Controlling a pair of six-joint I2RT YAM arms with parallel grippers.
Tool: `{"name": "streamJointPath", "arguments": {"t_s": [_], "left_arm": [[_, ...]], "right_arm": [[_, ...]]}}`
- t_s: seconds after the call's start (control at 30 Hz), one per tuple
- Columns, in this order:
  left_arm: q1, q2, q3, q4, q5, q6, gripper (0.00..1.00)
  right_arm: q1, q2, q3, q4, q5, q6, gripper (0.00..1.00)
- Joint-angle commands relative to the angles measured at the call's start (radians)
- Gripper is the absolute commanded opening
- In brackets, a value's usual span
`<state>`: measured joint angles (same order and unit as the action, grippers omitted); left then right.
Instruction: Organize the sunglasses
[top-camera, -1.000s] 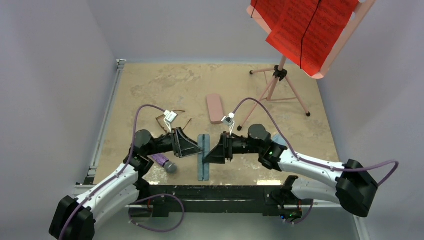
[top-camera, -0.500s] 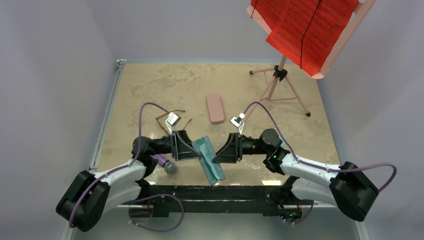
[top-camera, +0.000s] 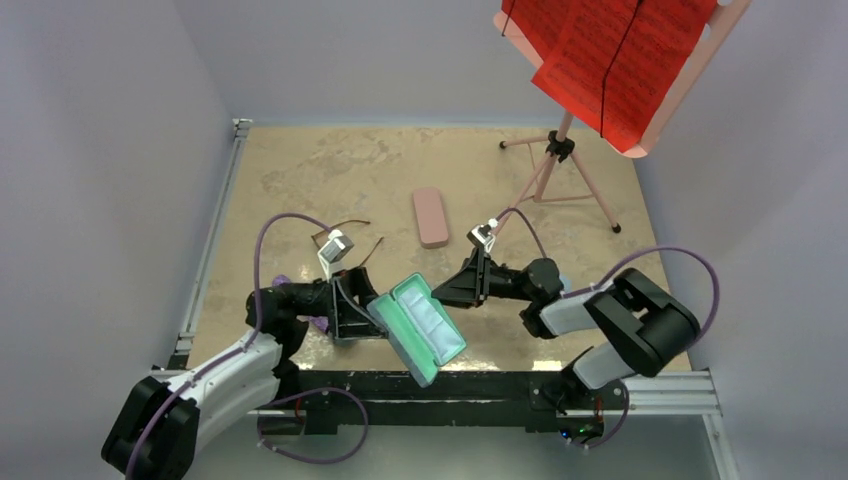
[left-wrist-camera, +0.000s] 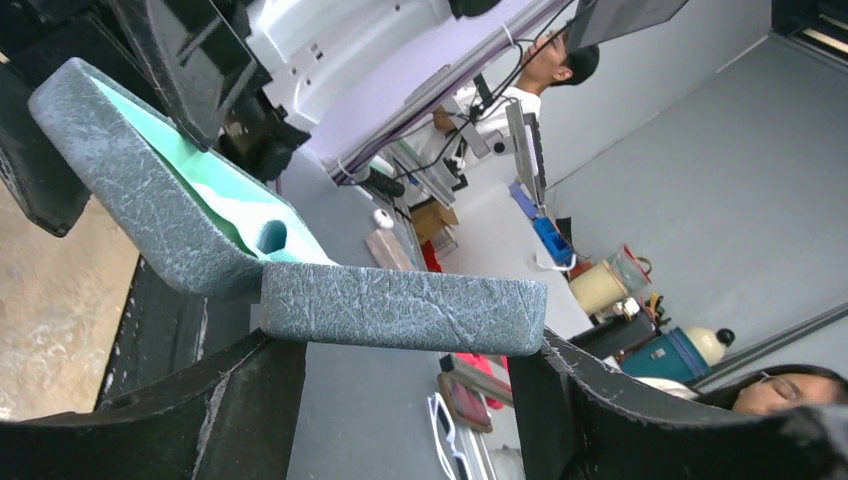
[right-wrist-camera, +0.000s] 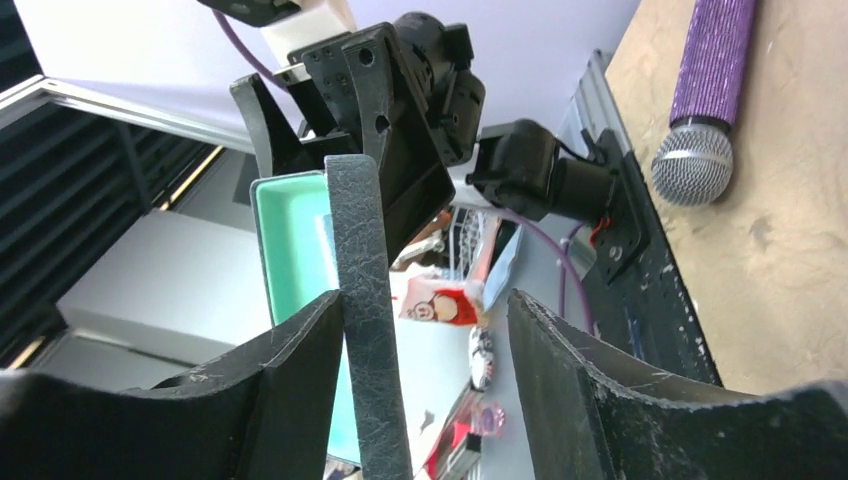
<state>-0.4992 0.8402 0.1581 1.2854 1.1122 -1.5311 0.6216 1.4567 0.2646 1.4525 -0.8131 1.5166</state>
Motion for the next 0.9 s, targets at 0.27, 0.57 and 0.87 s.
{"name": "streamJointPath", "arguments": {"t_s": [0.27,0.57,0.87], "left_arm": [[-0.013,0.049,0.086,0.178,-0.017,-0.052,0.0],[-0.007,0.178,0.124,0.056,-0.03,-0.022,0.0],[-0.006,0.299,0.159,0.011,0.061,-0.027,0.0]], "right_arm": [[-0.011,0.015,0.046,0.053,-0.029,-0.022,0.04],[-0.003,-0.232,0.084,-0.618,-0.004,-0.357,0.23],[0.003,-0.423,0.164,-1.206,0.181,-0.655,0.0]]}}
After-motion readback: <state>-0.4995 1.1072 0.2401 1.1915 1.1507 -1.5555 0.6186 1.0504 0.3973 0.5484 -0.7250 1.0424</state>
